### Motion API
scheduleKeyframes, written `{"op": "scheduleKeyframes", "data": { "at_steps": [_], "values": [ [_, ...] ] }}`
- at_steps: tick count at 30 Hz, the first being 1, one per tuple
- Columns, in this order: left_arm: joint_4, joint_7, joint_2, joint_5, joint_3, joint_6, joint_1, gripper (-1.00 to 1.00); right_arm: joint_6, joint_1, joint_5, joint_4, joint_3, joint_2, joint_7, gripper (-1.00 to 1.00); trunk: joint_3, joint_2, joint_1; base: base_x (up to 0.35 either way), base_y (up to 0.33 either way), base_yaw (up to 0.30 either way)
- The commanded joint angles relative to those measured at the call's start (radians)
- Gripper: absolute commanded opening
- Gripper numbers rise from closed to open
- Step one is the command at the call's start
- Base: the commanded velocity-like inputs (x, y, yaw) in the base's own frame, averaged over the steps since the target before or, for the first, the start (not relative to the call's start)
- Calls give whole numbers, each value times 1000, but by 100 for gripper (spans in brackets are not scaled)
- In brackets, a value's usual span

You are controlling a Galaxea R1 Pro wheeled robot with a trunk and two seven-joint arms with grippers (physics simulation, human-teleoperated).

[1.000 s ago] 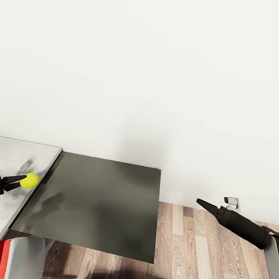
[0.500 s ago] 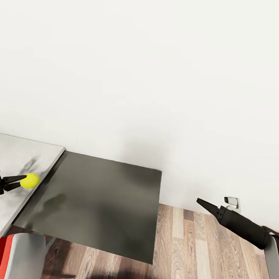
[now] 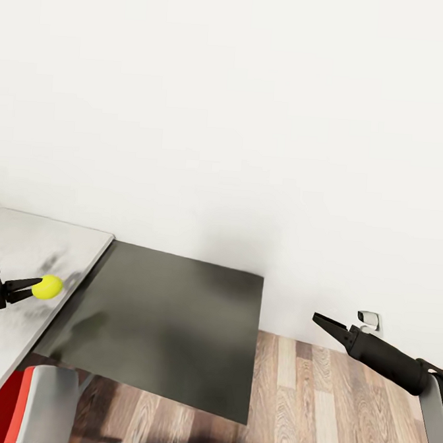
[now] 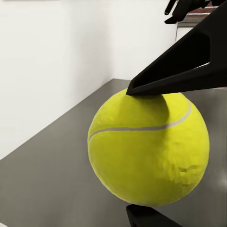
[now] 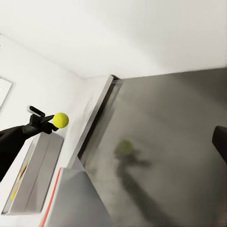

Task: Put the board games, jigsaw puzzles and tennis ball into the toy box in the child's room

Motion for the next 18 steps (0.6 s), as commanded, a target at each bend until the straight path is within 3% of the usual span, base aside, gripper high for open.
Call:
{"op": "scheduleKeyframes", "data": {
  "at_steps": [1, 18],
  "values": [
    [1, -5, 0, 5, -5, 6, -1, -100, 6, 0, -3, 0, 0, 0, 0, 100, 0, -2, 1, 0, 0, 104],
    [-5, -5, -2, 5, -5, 3, -1, -100, 7, 0, -13, 1, -2, 0, 6, 100, 26, -2, 1, 0, 0, 98]
  ]
}}
